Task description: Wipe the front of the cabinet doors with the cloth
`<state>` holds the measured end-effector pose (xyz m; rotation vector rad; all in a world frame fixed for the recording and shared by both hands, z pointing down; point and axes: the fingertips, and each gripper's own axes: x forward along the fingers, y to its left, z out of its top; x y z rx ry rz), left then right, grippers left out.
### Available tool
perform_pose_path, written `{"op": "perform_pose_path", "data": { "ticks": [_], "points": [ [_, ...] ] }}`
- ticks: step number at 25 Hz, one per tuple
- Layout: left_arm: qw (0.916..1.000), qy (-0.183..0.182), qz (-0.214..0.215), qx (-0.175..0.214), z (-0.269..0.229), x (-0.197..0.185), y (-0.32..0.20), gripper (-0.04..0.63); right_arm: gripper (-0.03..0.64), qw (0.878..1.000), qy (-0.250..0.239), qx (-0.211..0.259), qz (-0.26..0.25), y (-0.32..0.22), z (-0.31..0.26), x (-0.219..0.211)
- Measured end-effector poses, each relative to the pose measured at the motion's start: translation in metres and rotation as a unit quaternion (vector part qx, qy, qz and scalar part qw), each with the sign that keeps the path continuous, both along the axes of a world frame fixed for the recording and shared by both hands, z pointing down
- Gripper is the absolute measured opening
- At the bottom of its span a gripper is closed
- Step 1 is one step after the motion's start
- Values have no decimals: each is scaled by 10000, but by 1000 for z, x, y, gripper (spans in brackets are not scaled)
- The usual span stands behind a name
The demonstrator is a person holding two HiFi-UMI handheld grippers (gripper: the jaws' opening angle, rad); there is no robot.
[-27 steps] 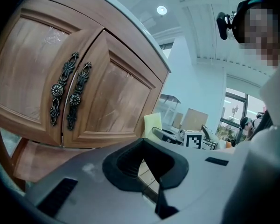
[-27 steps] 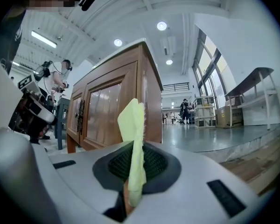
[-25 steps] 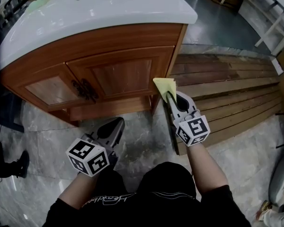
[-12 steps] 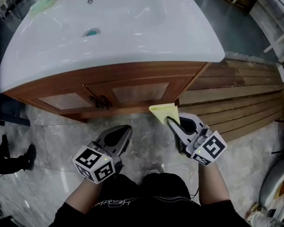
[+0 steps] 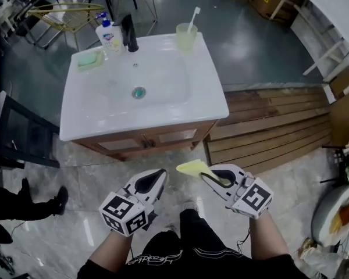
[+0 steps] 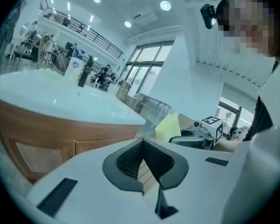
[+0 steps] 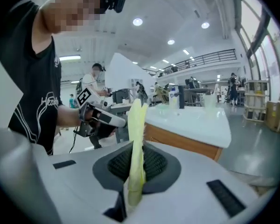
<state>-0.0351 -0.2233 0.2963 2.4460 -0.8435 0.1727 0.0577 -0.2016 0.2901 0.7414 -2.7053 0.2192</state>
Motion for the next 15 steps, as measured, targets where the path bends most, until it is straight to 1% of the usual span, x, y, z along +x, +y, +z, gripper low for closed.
{"op": "perform_pose_path", "data": {
  "ticks": [3,7,10,12,13,15],
  "points": [
    [9998,149,117,69,-78,-10,35,6,40,9985,-158,-211,476,29,-79,-2],
    [9988,300,200,334,-158,-29,80,6,40,9943,-572,-118,888,68,-169,-13],
    [9972,595,201,398,-196,-41,111,5,40,9867,-1000,144,1270,97,-218,-19],
    [9966,662,178,465,-214,-48,133,6,40,9800,-1120,378,1604,118,-239,-21],
    [9962,670,167,533,-223,-51,143,6,40,9782,-1138,455,1674,128,-247,-22],
    [9950,705,130,694,-241,-55,161,5,40,9776,-1232,465,1642,147,-261,-27]
  ]
}}
